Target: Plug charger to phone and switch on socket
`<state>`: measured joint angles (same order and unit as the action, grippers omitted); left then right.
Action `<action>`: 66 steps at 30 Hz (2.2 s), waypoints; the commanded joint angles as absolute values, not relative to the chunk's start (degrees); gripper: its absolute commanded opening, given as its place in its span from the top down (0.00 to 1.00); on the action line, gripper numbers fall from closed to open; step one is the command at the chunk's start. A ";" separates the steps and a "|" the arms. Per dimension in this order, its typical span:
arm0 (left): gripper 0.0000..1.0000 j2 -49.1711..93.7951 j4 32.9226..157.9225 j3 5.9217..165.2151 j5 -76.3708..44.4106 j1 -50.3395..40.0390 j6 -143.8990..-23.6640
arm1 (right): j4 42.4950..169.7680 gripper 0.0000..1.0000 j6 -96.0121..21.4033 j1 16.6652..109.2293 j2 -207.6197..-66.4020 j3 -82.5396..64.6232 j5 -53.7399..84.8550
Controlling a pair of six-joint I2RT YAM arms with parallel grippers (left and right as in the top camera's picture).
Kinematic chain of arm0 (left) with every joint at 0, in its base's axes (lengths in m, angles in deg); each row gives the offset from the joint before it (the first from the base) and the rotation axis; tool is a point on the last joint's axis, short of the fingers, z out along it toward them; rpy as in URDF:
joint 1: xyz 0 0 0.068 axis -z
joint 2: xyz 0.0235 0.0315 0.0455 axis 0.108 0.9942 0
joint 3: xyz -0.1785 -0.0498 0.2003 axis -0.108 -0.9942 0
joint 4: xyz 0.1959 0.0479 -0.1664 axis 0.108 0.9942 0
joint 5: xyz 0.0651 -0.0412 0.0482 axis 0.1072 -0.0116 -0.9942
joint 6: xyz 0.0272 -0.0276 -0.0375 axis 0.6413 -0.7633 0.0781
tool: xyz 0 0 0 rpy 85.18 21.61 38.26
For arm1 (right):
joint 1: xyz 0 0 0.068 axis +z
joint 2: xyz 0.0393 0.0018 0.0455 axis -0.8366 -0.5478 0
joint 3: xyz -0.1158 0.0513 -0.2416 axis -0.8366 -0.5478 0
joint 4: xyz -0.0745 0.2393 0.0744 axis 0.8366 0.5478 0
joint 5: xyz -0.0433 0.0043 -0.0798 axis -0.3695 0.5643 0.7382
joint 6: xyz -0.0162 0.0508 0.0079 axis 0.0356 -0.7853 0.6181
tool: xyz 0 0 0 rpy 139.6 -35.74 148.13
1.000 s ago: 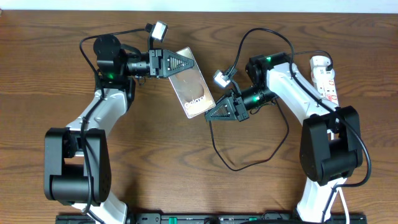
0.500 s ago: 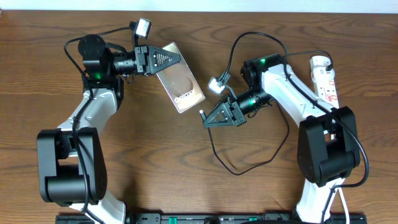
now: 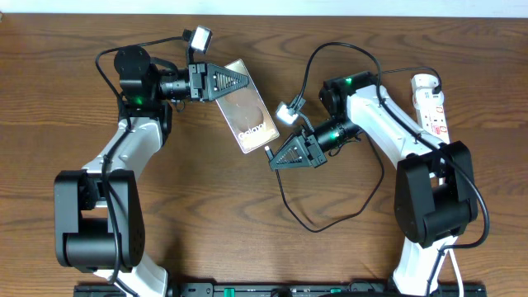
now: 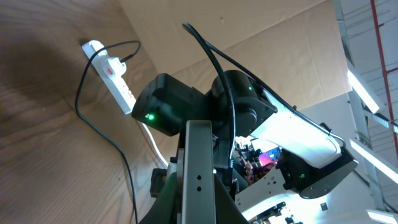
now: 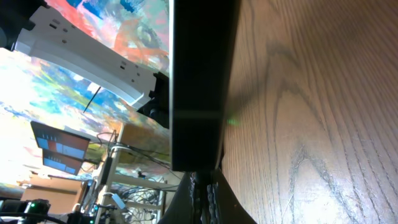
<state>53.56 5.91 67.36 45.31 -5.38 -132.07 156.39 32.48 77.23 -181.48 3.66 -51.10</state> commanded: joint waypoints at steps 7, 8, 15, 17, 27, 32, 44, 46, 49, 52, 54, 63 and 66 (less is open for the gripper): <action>0.93 52.97 5.60 68.80 46.44 -5.36 -130.00 | 156.50 0.99 32.35 77.47 -181.68 4.25 -52.30; 0.93 52.97 5.60 68.80 46.44 -5.36 -130.00 | 156.48 0.99 32.33 77.47 -181.68 4.25 -52.36; 0.93 52.97 5.62 68.80 46.44 -4.88 -130.04 | 156.39 0.99 32.35 77.51 -181.68 4.25 -53.28; 0.93 52.97 5.62 68.80 46.44 -4.40 -130.04 | 156.24 0.99 32.35 77.51 -181.68 4.25 -53.52; 0.93 52.97 5.60 68.80 46.44 -3.85 -130.02 | 156.24 0.99 32.35 77.51 -181.68 4.25 -53.54; 0.93 52.97 5.60 68.80 46.44 -3.85 -129.54 | 156.22 0.99 32.46 77.51 -181.68 4.25 -54.16; 0.93 52.97 5.60 68.80 46.42 -3.87 -128.73 | 156.46 0.99 32.55 77.51 -181.68 4.25 -54.13; 0.93 52.97 5.60 68.80 46.42 -3.87 -128.77 | 156.44 0.99 32.57 77.51 -181.68 4.28 -53.89; 0.93 52.97 5.60 68.80 46.40 -3.87 -128.80 | 156.46 0.99 32.57 77.51 -181.68 4.28 -53.22; 0.93 52.97 5.60 68.80 46.36 -3.94 -128.80 | 156.46 0.99 32.57 77.51 -181.68 4.25 -52.82; 0.93 52.97 5.60 68.80 46.36 -3.94 -128.77 | 156.46 0.99 32.59 77.51 -181.68 4.25 -52.80; 0.93 52.97 5.60 68.80 46.38 -4.72 -128.77 | 156.65 0.99 32.57 77.51 -181.68 4.25 -52.38; 0.93 52.97 5.60 68.80 46.31 -5.01 -128.77 | 156.92 0.99 32.57 77.51 -181.68 4.25 -52.14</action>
<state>53.56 5.91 67.36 45.72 -4.48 -129.74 156.76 32.48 77.27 -181.48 3.66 -51.40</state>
